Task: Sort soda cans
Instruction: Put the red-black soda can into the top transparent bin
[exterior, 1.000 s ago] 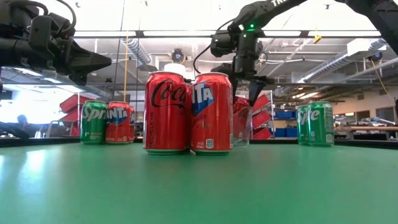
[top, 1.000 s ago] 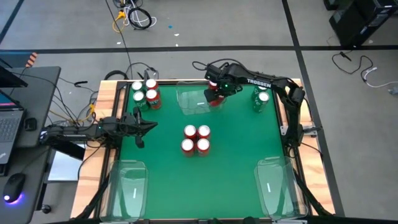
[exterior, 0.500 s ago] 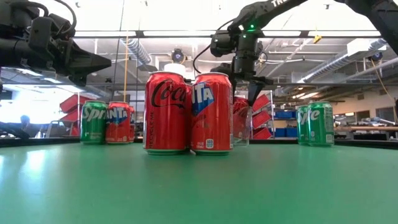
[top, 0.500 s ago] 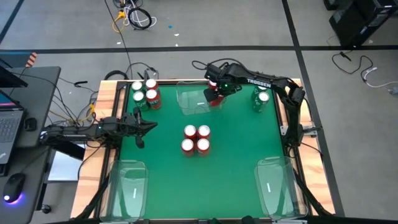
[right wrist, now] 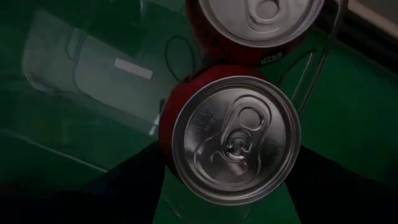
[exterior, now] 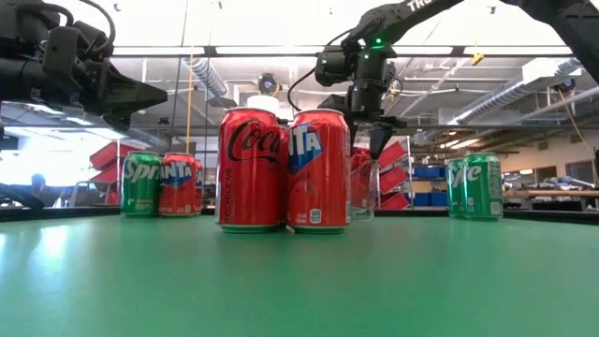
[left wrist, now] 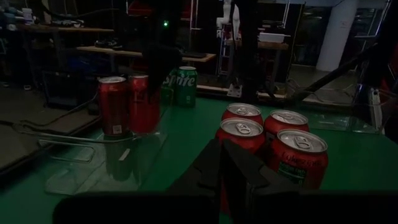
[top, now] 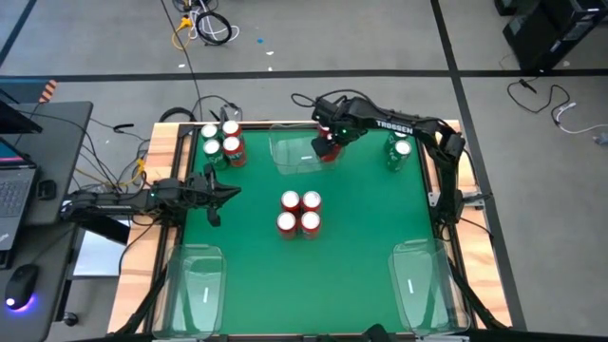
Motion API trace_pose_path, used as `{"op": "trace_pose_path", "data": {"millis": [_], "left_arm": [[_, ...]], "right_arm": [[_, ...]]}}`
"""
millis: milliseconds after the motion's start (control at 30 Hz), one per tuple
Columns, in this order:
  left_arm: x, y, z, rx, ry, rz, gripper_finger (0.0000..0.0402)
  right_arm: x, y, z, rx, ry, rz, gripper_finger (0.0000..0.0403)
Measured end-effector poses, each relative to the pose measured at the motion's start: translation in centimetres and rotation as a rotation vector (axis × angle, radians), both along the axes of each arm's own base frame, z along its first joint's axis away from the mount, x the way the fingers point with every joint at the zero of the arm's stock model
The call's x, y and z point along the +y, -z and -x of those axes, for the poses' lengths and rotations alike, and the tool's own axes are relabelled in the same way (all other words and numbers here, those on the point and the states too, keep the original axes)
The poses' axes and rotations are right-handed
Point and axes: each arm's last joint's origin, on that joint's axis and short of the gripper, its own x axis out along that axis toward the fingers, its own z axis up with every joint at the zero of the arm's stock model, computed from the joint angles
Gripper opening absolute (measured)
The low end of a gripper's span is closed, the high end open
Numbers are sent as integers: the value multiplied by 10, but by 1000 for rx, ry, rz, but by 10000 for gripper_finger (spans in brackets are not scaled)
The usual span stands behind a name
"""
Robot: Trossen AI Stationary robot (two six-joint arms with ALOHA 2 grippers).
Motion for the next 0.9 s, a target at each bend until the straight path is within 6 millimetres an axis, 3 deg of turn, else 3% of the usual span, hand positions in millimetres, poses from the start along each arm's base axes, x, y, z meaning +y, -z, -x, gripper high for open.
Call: {"op": "trace_pose_path", "data": {"millis": [400, 633, 900], "left_arm": [[0, 0, 0, 0, 1, 1, 19], [0, 0, 0, 1, 2, 3, 19], [0, 0, 0, 3, 2, 7, 19]], "right_arm": [[10, -26, -12, 2, -271, 88, 287], [22, -26, -18, 69, -454, 149, 286], [26, -19, -18, 82, -471, 138, 287]]}}
